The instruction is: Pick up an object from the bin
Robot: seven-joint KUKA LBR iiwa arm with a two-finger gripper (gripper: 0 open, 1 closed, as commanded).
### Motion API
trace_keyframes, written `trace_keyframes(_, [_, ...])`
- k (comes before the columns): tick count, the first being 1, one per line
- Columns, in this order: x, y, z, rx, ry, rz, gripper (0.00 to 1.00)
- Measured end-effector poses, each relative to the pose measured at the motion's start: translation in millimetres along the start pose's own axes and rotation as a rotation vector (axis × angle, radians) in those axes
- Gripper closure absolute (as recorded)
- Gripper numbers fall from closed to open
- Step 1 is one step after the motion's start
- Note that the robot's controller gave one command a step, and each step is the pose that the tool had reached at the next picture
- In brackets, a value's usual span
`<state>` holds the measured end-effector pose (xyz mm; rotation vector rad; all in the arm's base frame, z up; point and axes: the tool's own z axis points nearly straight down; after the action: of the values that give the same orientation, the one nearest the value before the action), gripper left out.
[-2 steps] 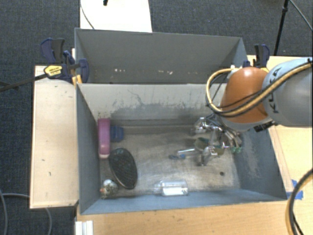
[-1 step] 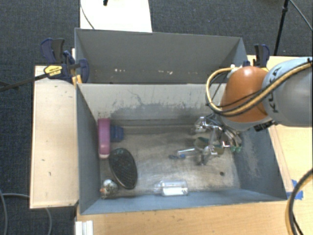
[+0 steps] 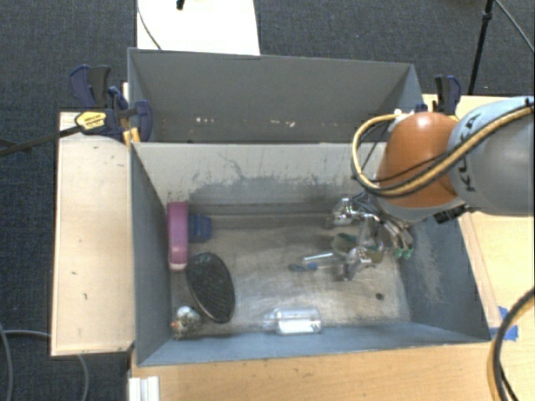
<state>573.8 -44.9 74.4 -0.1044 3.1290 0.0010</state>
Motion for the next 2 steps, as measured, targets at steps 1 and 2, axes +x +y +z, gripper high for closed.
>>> trace_keyframes(1, [-1.5, 0.1, -0.5, 0.000, -0.001, 0.002, 0.00])
trace_keyframes(2, [-2.9, -0.1, -2.7, 0.000, -0.005, 0.003, 1.00])
